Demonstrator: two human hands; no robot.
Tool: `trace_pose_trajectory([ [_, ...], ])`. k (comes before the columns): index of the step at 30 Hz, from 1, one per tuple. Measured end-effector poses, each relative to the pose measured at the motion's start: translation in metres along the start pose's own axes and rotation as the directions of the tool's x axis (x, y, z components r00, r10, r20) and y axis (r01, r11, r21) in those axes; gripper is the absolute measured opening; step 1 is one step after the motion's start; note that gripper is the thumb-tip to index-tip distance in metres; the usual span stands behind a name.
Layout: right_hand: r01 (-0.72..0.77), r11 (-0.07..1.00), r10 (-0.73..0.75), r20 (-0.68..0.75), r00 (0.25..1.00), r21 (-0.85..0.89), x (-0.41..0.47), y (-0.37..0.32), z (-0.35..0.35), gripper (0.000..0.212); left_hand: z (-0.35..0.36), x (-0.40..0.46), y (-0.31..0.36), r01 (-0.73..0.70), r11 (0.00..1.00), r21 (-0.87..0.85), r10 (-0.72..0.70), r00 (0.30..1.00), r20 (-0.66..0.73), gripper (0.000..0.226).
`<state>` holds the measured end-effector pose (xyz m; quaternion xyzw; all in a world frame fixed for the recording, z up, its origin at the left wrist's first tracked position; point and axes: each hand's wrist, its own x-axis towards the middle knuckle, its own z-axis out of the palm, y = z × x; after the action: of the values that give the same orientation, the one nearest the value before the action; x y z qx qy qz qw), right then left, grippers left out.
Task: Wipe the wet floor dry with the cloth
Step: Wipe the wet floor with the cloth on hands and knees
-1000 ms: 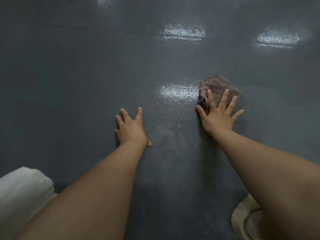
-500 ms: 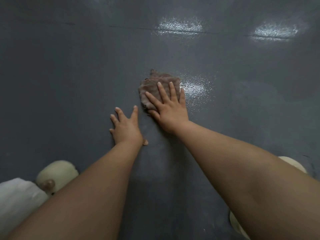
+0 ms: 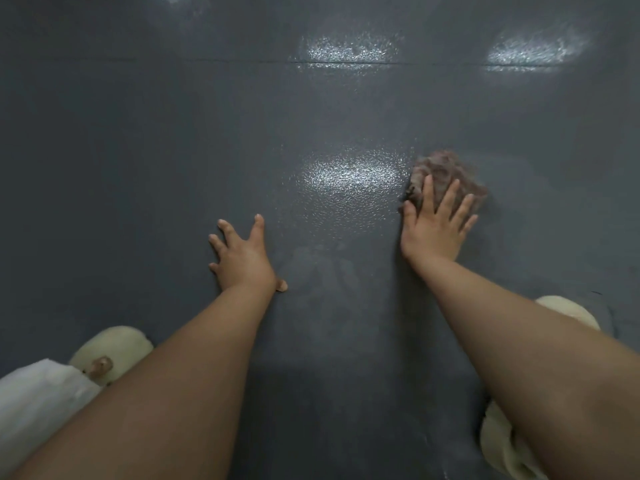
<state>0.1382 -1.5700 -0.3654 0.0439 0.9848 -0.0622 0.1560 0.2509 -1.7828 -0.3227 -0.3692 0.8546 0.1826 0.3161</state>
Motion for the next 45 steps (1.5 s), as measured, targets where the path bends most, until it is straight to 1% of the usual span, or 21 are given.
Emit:
trace_pose_trajectory([
  [2, -0.024, 1.000, 0.024, 0.007, 1.000, 0.011, -0.022, -0.022, 0.009, 0.062, 0.000, 0.000, 0.000, -0.002, 1.000, -0.014, 0.002, 1.000, -0.002, 0.121],
  [3, 0.003, 1.000, -0.003, 0.021, 1.000, 0.002, -0.034, -0.035, 0.014, 0.062, 0.000, 0.000, 0.000, -0.004, 1.000, -0.018, 0.004, 1.000, -0.002, 0.121],
  [5, 0.142, 0.990, -0.140, 0.073, 0.988, -0.024, -0.059, -0.063, 0.022, 0.062, 0.000, 0.000, 0.000, -0.006, 1.000, -0.019, 0.006, 1.000, -0.002, 0.121],
  [9, 0.477, 0.878, -0.465, 0.156, 0.872, -0.047, -0.074, -0.100, 0.031, 0.061, 0.000, 0.001, 0.000, -0.002, 1.000, 0.008, 0.003, 1.000, -0.007, 0.121],
  [11, 0.579, 0.808, -0.559, 0.170, 0.812, -0.108, -0.058, -0.098, 0.028, 0.061, 0.000, 0.002, 0.002, 0.010, 1.000, 0.024, -0.010, 1.000, 0.002, 0.121],
  [13, 0.634, 0.754, -0.608, 0.182, 0.773, -0.171, -0.040, -0.087, 0.020, 0.061, -0.001, 0.002, 0.006, 0.031, 0.998, 0.057, -0.032, 0.999, 0.022, 0.122],
  [15, 0.620, 0.762, -0.592, 0.188, 0.784, -0.186, -0.021, -0.072, 0.012, 0.059, -0.002, 0.003, 0.011, 0.056, 0.994, 0.099, -0.061, 0.997, 0.055, 0.122],
  [17, 0.541, 0.824, -0.515, 0.174, 0.839, -0.169, -0.002, -0.051, 0.002, 0.058, -0.004, 0.006, 0.018, 0.086, 0.987, 0.136, -0.098, 0.992, 0.082, 0.123],
  [20, 0.344, 0.929, -0.329, 0.126, 0.936, -0.138, 0.024, -0.003, -0.011, 0.059, -0.004, 0.007, 0.026, 0.116, 0.975, 0.189, -0.135, 0.987, 0.091, 0.123],
  [22, 0.204, 0.972, -0.195, 0.087, 0.977, -0.113, 0.033, 0.033, -0.016, 0.060, -0.003, 0.007, 0.027, 0.115, 0.966, 0.233, -0.138, 0.987, 0.082, 0.122],
  [24, 0.088, 0.994, -0.084, 0.053, 0.995, -0.069, 0.030, 0.060, -0.018, 0.061, 0.000, 0.006, 0.028, 0.116, 0.955, 0.275, -0.133, 0.990, 0.044, 0.113],
  [27, -0.039, 0.999, 0.039, 0.013, 0.999, -0.003, 0.006, 0.067, -0.009, 0.061, 0.003, 0.004, 0.035, 0.111, 0.957, 0.269, -0.099, 0.993, -0.058, 0.077],
  [28, -0.076, 0.997, 0.076, 0.003, 0.997, 0.023, -0.005, 0.062, -0.004, 0.062, 0.004, 0.002, 0.040, 0.094, 0.963, 0.252, -0.075, 0.994, -0.084, 0.072],
  [30, -0.124, 0.990, 0.124, 0.001, 0.992, 0.073, -0.028, 0.047, 0.004, 0.063, 0.007, -0.004, 0.054, 0.030, 0.980, 0.195, -0.010, 0.995, -0.103, 0.075],
  [32, -0.094, 0.993, 0.092, 0.035, 0.995, 0.065, -0.048, 0.032, 0.010, 0.065, 0.010, -0.013, 0.071, -0.062, 0.988, 0.143, 0.073, 0.994, -0.078, 0.085],
  [34, -0.004, 1.000, 0.003, 0.091, 0.996, 0.012, -0.058, 0.028, 0.013, 0.065, 0.016, -0.021, 0.089, -0.153, 0.980, 0.124, 0.159, 0.986, -0.043, 0.097],
  [36, 0.118, 0.993, -0.115, 0.110, 0.987, -0.024, -0.049, 0.038, 0.010, 0.065, 0.021, -0.024, 0.108, -0.228, 0.962, 0.150, 0.233, 0.972, -0.015, 0.112],
  [39, 0.361, 0.923, -0.347, 0.120, 0.930, -0.130, -0.015, 0.066, -0.004, 0.069, 0.028, -0.031, 0.133, -0.315, 0.915, 0.253, 0.319, 0.948, 0.027, 0.124],
  [41, 0.473, 0.856, -0.445, 0.169, 0.879, -0.207, 0.010, 0.085, -0.017, 0.066, 0.032, -0.035, 0.149, -0.351, 0.893, 0.282, 0.353, 0.935, 0.046, 0.127],
  [43, 0.462, 0.852, -0.424, 0.193, 0.885, -0.245, 0.027, 0.104, -0.025, 0.063, 0.036, -0.038, 0.162, -0.388, 0.874, 0.291, 0.386, 0.920, 0.069, 0.128],
  [45, 0.328, 0.924, -0.303, 0.148, 0.941, -0.197, 0.034, 0.124, -0.030, 0.062, 0.039, -0.042, 0.171, -0.423, 0.855, 0.300, 0.414, 0.905, 0.096, 0.128],
])
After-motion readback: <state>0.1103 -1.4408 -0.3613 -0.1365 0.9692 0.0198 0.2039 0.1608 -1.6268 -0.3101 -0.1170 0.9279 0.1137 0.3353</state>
